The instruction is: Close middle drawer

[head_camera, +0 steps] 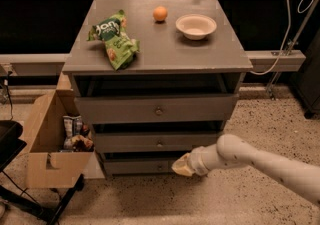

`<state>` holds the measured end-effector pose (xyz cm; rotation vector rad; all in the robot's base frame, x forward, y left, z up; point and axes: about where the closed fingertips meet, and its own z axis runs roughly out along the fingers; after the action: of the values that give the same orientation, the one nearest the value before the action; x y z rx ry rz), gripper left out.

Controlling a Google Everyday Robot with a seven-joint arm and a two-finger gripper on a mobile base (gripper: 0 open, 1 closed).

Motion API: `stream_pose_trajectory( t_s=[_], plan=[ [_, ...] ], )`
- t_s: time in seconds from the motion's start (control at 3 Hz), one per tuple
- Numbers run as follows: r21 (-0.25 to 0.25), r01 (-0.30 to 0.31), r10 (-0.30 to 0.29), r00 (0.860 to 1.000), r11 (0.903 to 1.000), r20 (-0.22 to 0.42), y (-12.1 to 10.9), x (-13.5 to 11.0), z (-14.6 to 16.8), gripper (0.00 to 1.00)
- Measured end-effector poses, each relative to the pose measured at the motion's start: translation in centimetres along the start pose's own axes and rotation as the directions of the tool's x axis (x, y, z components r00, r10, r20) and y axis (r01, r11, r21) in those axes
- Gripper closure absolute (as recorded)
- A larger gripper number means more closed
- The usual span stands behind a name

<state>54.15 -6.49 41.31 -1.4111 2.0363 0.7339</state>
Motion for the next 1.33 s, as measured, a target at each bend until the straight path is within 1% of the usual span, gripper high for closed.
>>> stream_pose_trajectory(
  t_s=[0.33,0.67,1.0,1.33],
  plan=[
    [-0.004,0.007,-0.007,0.999,1.0000,-0.041,6.8,3.3,-7.3,1.00],
    [-0.010,0.018,-0.019,0.990,0.9998,-0.137,13.6,9.4,-15.1,1.00],
    [0.114,0.125,-0.089,0.956,0.9856,-0.281,13.0,11.2,-25.1,1.00],
    [0.255,0.232,-0.114,0.906,0.9385,-0.407,9.1,8.9,-31.5,1.00]
  ],
)
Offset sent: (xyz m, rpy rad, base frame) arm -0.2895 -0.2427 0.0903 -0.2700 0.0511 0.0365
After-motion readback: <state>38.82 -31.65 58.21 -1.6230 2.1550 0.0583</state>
